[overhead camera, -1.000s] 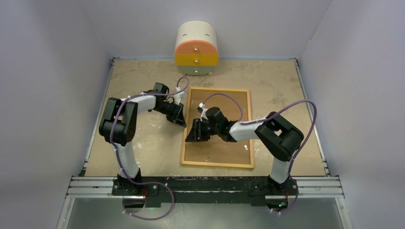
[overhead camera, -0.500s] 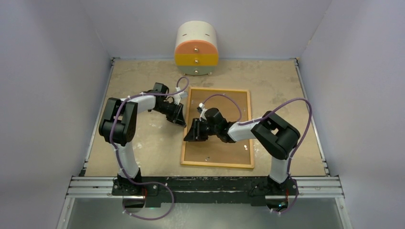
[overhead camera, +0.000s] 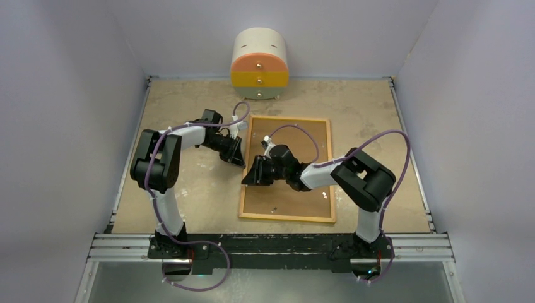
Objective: Put the photo into the frame
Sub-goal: Install the photo frame at the center of the board.
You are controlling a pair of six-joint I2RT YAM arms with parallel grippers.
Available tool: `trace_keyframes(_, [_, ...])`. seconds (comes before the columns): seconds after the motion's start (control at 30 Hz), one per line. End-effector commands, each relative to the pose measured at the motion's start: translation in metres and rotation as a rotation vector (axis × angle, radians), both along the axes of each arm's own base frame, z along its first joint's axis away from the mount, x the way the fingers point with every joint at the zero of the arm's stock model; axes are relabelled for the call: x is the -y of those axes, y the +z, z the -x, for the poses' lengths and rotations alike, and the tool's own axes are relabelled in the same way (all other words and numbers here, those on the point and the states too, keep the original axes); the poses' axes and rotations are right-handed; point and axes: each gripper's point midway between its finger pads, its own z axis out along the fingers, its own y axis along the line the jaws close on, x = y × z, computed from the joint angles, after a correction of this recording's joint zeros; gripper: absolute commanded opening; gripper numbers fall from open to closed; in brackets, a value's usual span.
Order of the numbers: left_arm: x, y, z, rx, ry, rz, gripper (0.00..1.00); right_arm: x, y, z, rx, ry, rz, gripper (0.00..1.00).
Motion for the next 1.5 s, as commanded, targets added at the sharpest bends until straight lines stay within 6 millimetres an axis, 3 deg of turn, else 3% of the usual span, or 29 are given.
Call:
trace_keyframes(0.0, [0.002,0.002,0.002,0.05,-0.046,0.003,0.1,0.001,-0.006,-0.011,0.025,-0.063,-0.001,0.36])
trace_keyframes(0.17, [0.002,0.005,0.002,0.053,-0.052,0.002,0.09,0.0,0.0,-0.007,0.024,-0.047,-0.021,0.35])
trace_keyframes(0.27, [0.002,0.013,-0.002,0.071,-0.054,0.005,0.09,0.0,0.019,0.005,0.012,0.003,-0.058,0.37])
trace_keyframes(0.4, [0.002,0.03,-0.017,0.106,-0.026,0.025,0.08,0.004,0.049,0.0,0.069,0.023,-0.066,0.44])
trace_keyframes(0.47, [0.003,0.039,-0.024,0.118,-0.014,0.042,0.08,0.007,0.054,0.0,0.075,0.034,-0.057,0.45])
trace_keyframes(0.6, [0.003,0.04,-0.026,0.124,-0.014,0.047,0.08,0.011,0.042,0.002,0.062,0.033,-0.024,0.45])
trace_keyframes(0.87, [0.002,0.025,-0.017,0.09,-0.019,0.038,0.06,0.014,0.004,0.011,-0.008,0.03,0.006,0.44])
trace_keyframes(1.47, [0.0,0.006,-0.01,0.063,-0.027,0.015,0.03,0.006,-0.014,0.003,-0.023,0.002,0.03,0.4])
